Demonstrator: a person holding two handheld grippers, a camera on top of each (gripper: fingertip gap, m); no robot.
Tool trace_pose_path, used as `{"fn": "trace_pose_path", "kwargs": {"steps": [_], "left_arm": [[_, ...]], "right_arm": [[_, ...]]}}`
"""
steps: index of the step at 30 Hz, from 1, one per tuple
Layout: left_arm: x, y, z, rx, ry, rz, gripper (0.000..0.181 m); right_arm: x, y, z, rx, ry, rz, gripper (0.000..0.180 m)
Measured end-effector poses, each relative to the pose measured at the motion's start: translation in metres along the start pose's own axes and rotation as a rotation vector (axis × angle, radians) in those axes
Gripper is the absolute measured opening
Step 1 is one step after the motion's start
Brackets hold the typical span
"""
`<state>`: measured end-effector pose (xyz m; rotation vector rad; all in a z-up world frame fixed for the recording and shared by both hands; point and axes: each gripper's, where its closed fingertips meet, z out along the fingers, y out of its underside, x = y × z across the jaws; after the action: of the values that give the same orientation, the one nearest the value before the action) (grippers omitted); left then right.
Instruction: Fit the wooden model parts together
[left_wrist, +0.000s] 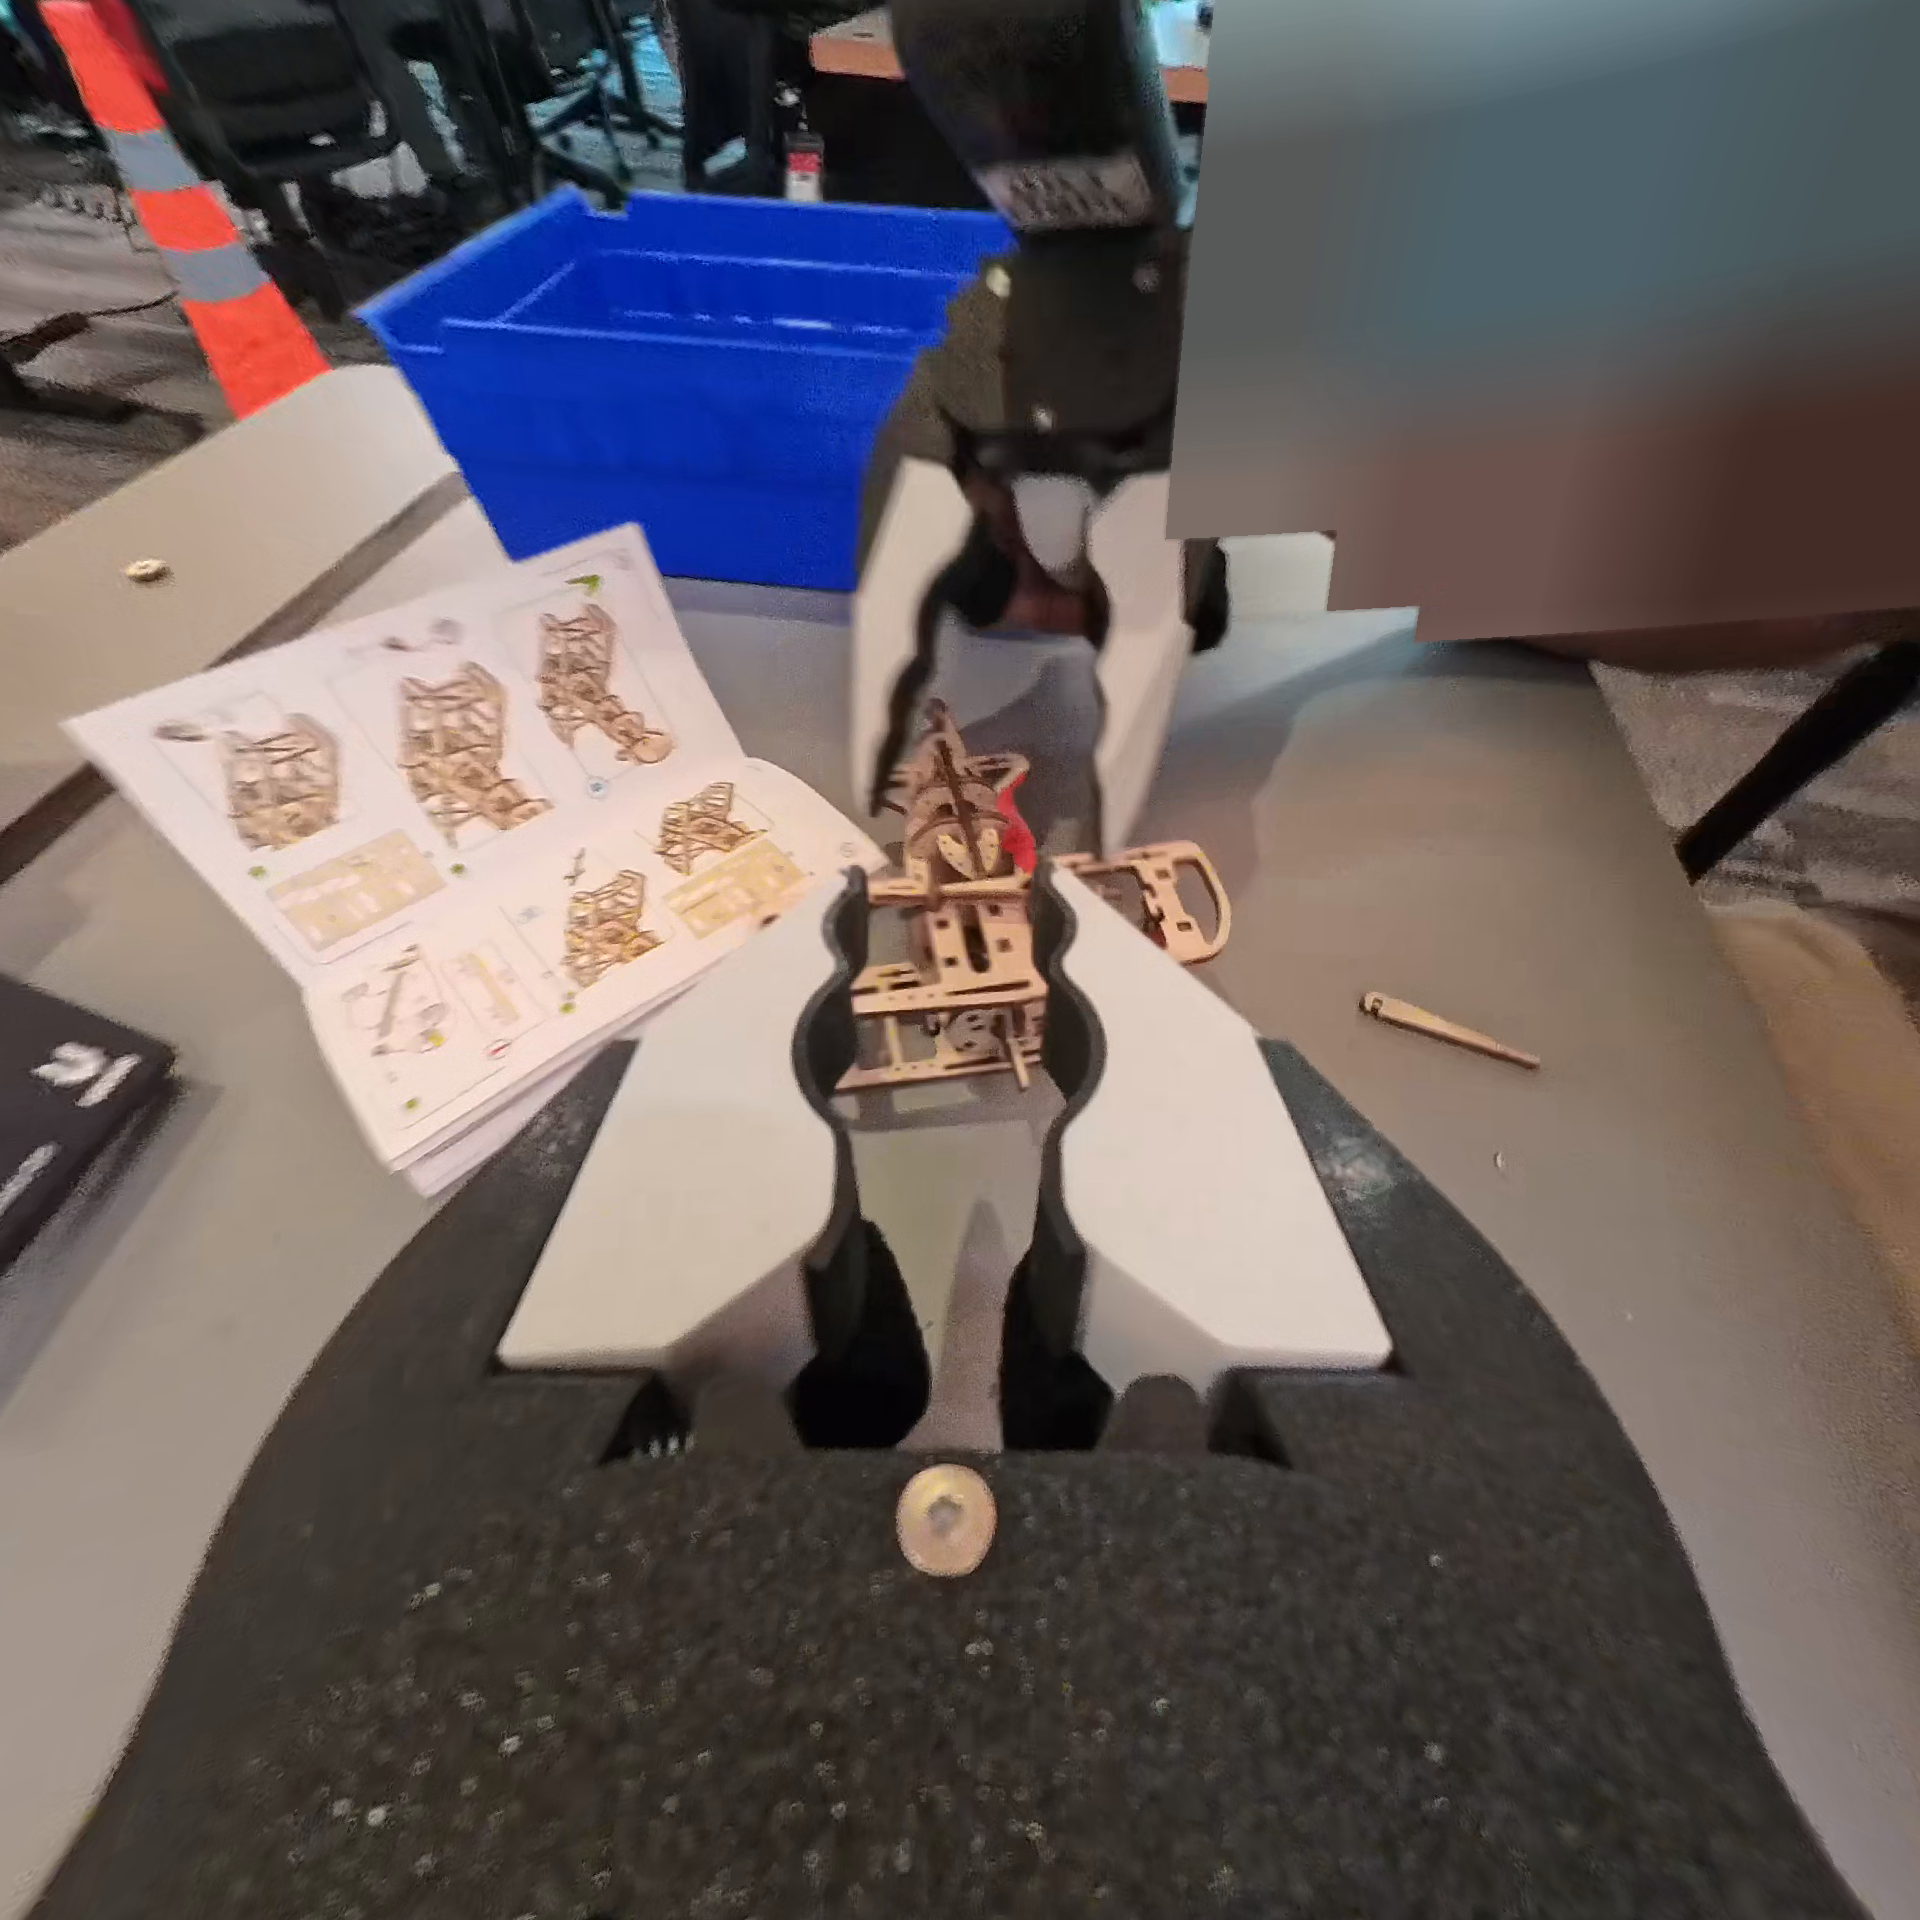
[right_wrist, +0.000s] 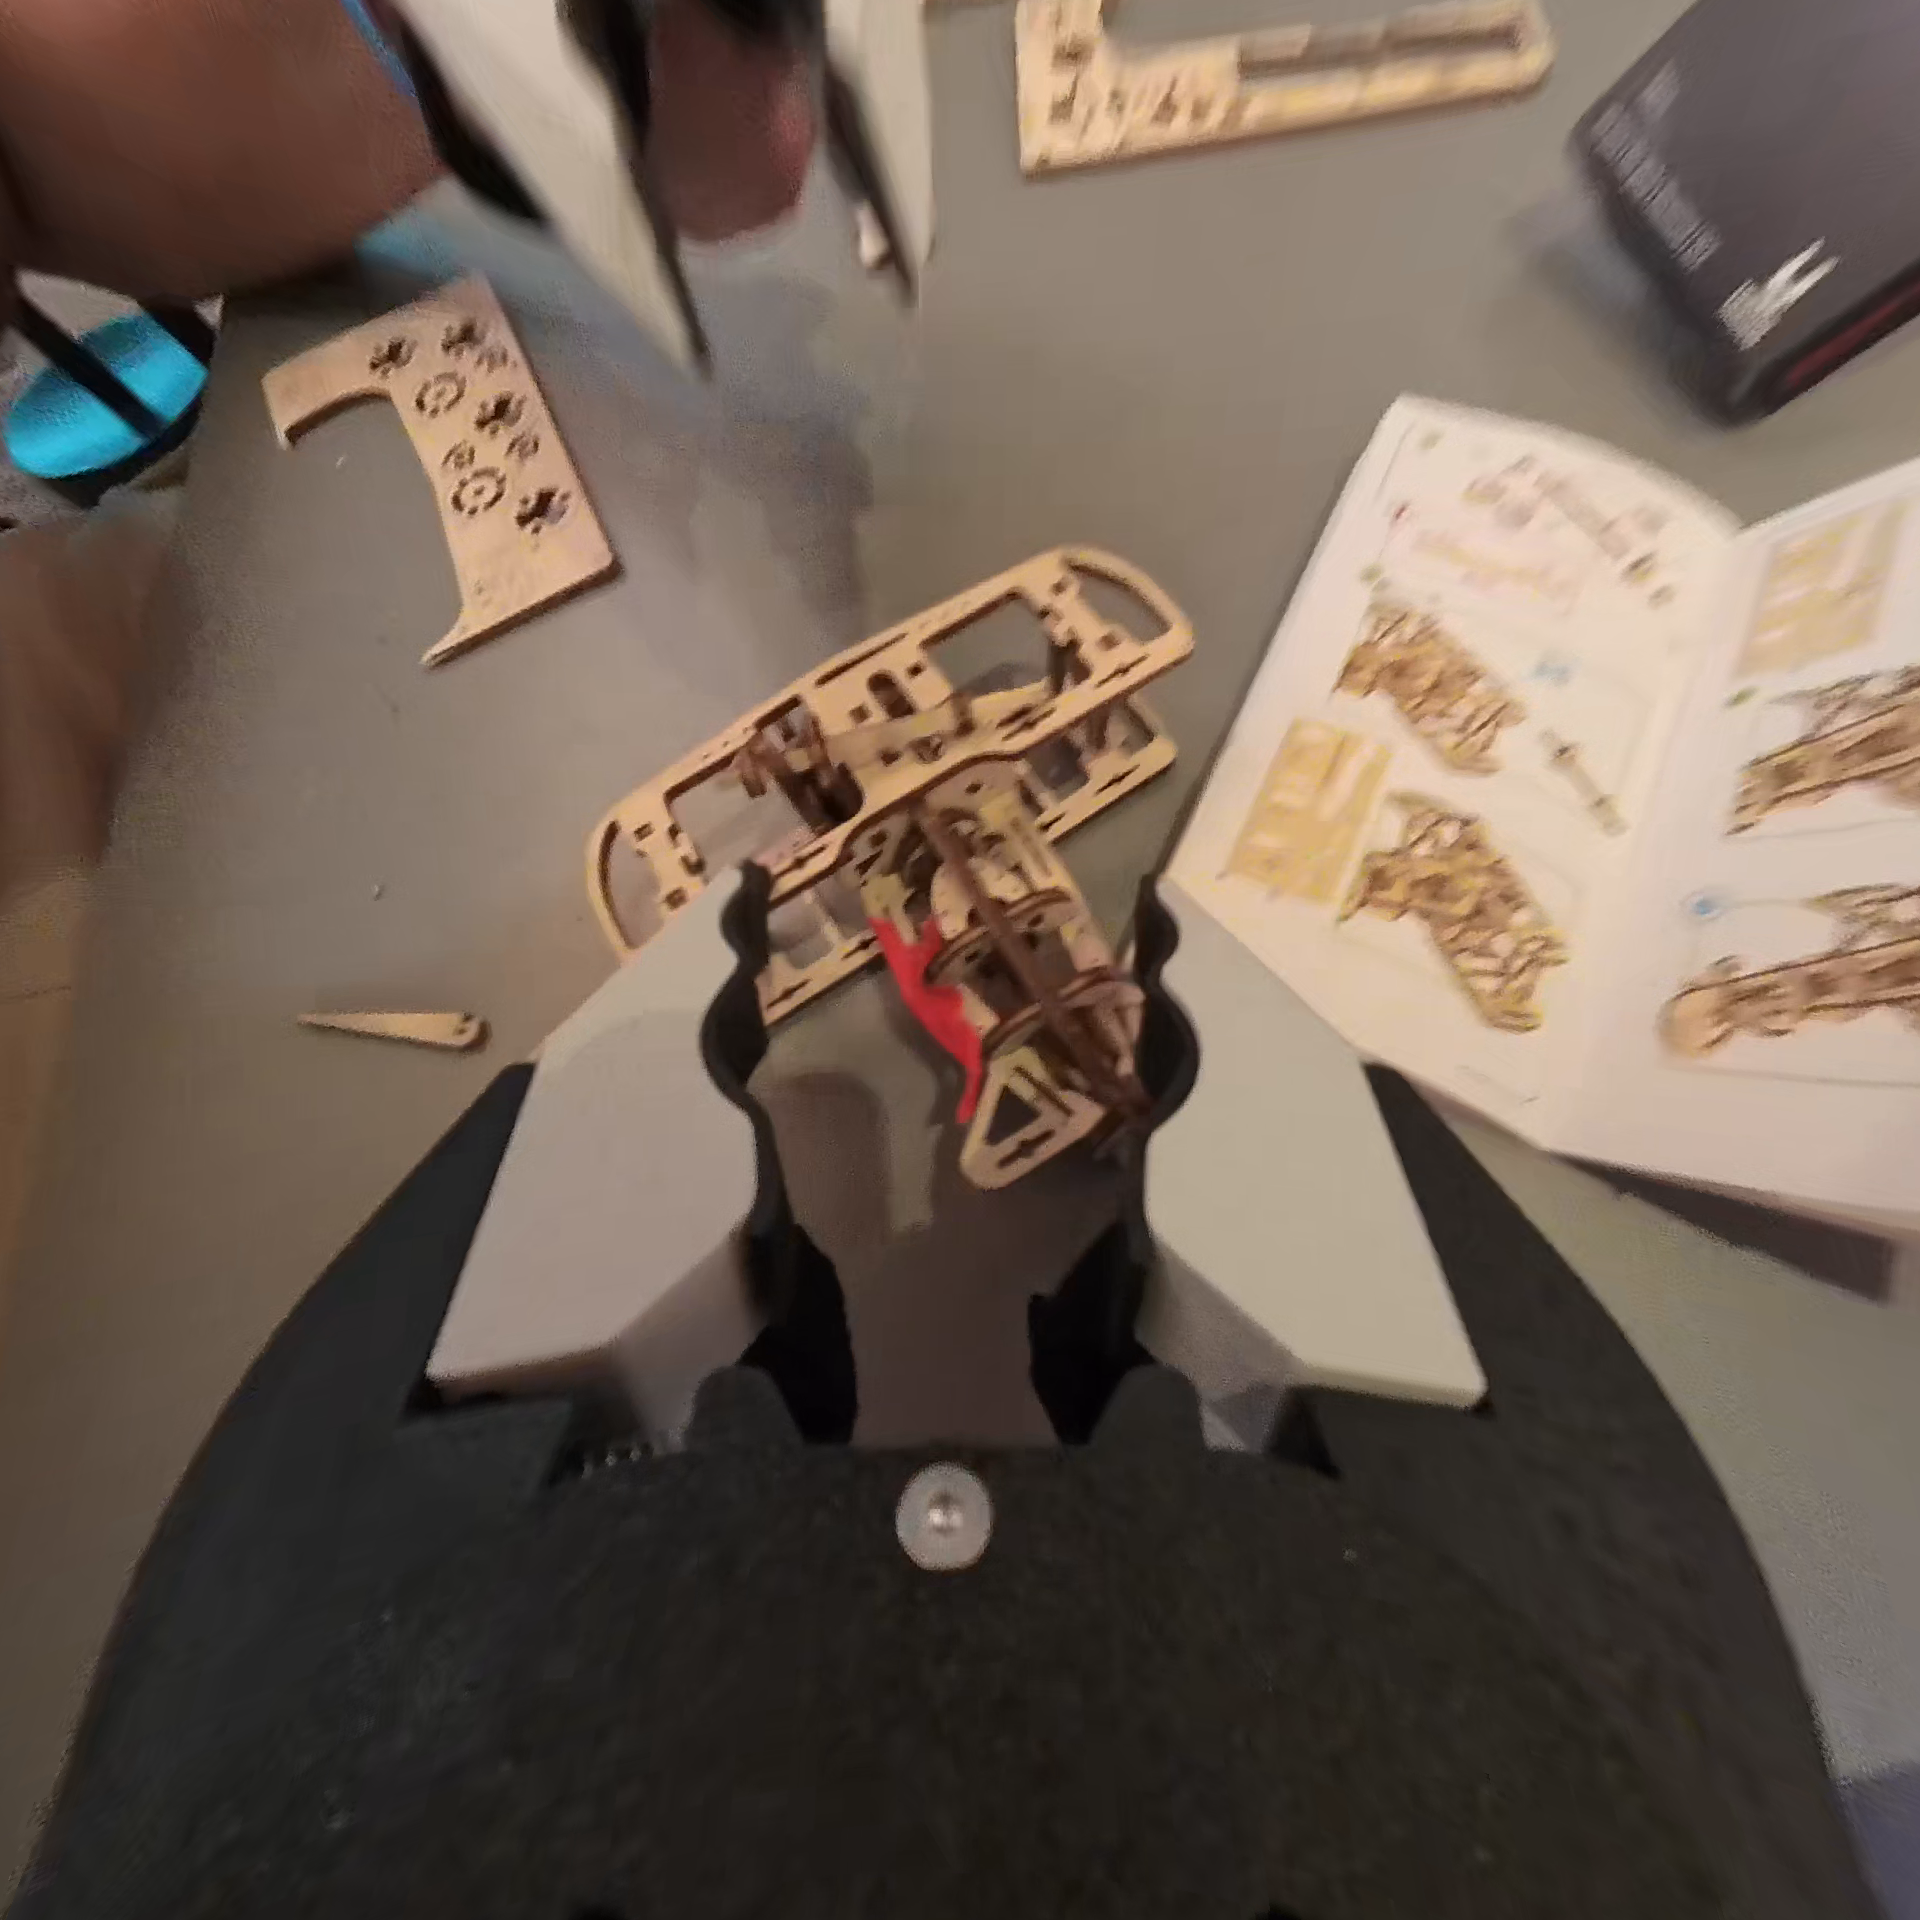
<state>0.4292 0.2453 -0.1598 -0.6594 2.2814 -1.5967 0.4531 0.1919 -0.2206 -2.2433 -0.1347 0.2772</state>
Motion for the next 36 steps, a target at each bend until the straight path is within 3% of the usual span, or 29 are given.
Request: {"fn": "trace_pose_path", "kwargs": {"steps": [6, 12, 16, 18, 22, 32, 36], "left_arm": [[-0.009, -0.025, -0.054, -0.041, -0.146, 0.016, 0.029], [0.034, -0.029, -0.102, -0.085, -0.209, -0.024, 0.029], [0.086, -0.019, -0.127, -0.091, -0.205, -0.062, 0.029], [0.113, -0.012, -0.137, -0.085, -0.195, -0.103, 0.029], [0.157, 0.003, -0.15, -0.082, -0.189, -0.18, 0.029], [0.211, 0.022, -0.155, -0.067, -0.252, -0.308, 0.029], [0.2, 0.028, -0.154, 0.031, -0.337, -0.403, 0.029]], "right_arm": [[-0.035, 0.009, -0.003, -0.148, 0.019, 0.038, 0.067], [-0.085, 0.021, -0.004, -0.277, -0.005, 0.163, 0.076], [-0.078, 0.017, -0.033, -0.168, 0.209, 0.171, 0.076], [-0.078, 0.035, -0.044, -0.167, 0.276, 0.232, 0.078], [-0.098, 0.059, -0.032, -0.121, 0.26, 0.315, 0.086], [-0.184, 0.025, 0.013, 0.031, 0.193, 0.309, 0.084], [-0.165, 0.026, -0.009, 0.128, 0.356, 0.293, 0.082]]}}
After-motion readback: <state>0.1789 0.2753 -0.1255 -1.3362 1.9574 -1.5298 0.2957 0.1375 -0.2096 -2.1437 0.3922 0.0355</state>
